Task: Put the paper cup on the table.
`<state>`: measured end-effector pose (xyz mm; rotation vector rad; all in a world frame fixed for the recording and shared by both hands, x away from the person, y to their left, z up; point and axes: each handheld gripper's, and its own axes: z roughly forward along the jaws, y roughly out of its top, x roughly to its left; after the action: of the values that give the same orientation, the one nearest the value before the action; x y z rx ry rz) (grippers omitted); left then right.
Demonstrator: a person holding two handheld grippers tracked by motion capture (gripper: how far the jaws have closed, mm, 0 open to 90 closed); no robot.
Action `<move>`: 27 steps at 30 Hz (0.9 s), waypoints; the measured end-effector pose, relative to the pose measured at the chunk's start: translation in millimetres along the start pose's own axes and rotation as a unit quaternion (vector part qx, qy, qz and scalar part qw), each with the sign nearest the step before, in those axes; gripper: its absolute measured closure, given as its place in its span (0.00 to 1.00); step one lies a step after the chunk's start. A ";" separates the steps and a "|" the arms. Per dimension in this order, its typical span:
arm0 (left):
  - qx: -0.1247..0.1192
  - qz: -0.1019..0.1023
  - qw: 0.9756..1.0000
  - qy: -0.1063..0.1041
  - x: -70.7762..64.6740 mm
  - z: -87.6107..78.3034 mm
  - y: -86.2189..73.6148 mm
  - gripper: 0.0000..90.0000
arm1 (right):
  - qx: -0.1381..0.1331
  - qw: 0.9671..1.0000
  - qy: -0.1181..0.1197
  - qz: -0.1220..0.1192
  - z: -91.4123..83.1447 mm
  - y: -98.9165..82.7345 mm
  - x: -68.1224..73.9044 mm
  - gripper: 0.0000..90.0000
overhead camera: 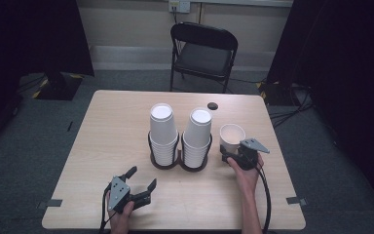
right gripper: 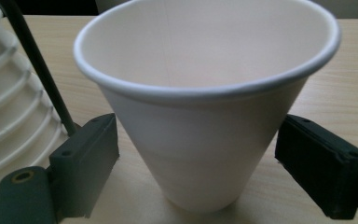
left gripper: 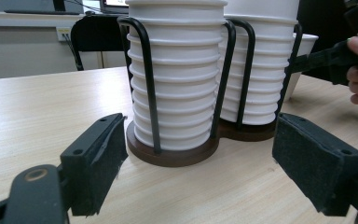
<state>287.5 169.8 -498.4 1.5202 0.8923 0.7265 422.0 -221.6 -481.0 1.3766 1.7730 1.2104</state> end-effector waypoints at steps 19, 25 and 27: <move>0.005 -0.003 1.000 0.015 -0.4 1.0 0.5 0.20 | -0.069 0.998 0.006 -0.002 -47.7 -10.3 21.0 0.15; 0.012 -0.008 1.000 0.019 -0.7 1.9 0.9 0.22 | -0.093 0.995 0.018 -0.014 -65.0 -15.0 35.2 0.15; 0.013 -0.006 1.000 0.022 -1.2 1.7 1.0 0.22 | -0.098 0.995 0.022 -0.016 -69.0 -17.4 39.9 0.15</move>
<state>288.5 167.9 -497.7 1.5256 0.9449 0.7450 343.7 -205.5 -464.6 1.2126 1.6498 1.3659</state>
